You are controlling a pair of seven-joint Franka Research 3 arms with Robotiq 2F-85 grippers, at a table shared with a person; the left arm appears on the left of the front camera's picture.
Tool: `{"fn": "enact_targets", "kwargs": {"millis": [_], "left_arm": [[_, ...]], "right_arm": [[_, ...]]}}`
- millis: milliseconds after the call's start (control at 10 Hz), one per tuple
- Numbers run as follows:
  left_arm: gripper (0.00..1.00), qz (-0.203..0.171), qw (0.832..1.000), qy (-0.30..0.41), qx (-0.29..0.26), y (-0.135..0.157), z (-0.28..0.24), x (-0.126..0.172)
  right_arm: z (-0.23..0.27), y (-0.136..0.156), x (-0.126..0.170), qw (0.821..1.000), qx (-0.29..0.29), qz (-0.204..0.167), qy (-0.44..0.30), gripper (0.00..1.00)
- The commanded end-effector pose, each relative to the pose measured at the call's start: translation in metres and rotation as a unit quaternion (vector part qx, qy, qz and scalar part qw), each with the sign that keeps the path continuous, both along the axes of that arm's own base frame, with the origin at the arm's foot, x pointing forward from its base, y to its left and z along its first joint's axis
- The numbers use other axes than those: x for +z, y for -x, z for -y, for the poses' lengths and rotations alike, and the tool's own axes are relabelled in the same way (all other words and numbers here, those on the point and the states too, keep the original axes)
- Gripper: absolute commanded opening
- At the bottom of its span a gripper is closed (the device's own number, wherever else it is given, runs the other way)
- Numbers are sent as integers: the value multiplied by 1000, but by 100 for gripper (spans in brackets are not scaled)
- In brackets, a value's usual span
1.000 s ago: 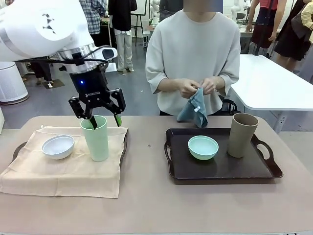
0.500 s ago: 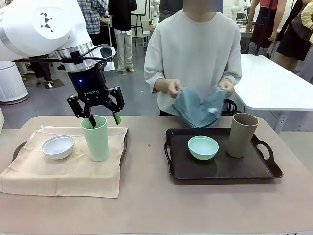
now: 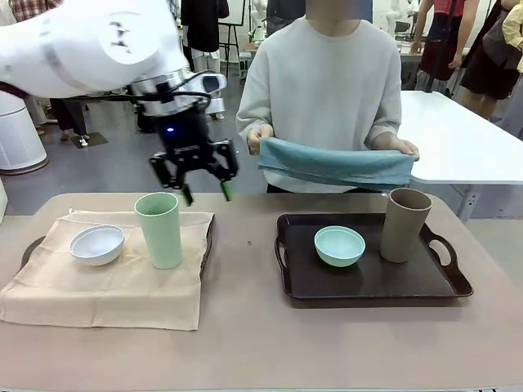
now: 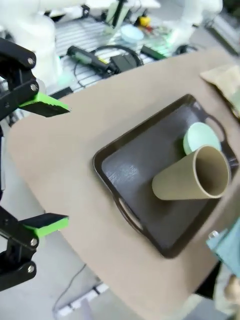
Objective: Set up a tray with a mat and arrange the tableware.
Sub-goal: Pick up the Picnic Bowl and Reusable plastic cup from the Handle tray in front of the human's position and hold them in the air.
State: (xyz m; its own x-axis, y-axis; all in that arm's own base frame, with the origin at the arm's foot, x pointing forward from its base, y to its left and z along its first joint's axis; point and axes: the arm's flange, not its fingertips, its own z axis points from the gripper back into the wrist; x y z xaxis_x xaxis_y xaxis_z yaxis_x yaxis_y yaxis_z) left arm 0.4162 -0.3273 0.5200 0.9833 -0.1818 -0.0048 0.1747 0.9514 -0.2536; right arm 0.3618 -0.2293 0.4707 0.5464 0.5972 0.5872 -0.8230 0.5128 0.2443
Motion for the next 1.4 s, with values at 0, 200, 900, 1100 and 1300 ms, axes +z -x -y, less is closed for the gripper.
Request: {"fn": "enact_targets", "kwargs": {"millis": [0,200,900,1100,1300], "left_arm": [[80,-2,999,-27,-30,-23,50,-7],[80,-15,997,-56,-59,-31,88,-25],[80,-30,994,-41,-96,-35,139,-73],[80,-30,994,-41,-96,-35,139,-73],[80,-28,994,-42,-95,-36,140,-73]], "right_arm": [[24,-22,-15,994,98,41,-11,100],[15,-29,-22,978,188,86,-2,100],[-28,-32,-15,941,289,168,-51,100],[-28,-32,-15,941,289,168,-51,100],[-28,-33,-15,942,283,171,-56,100]]}}
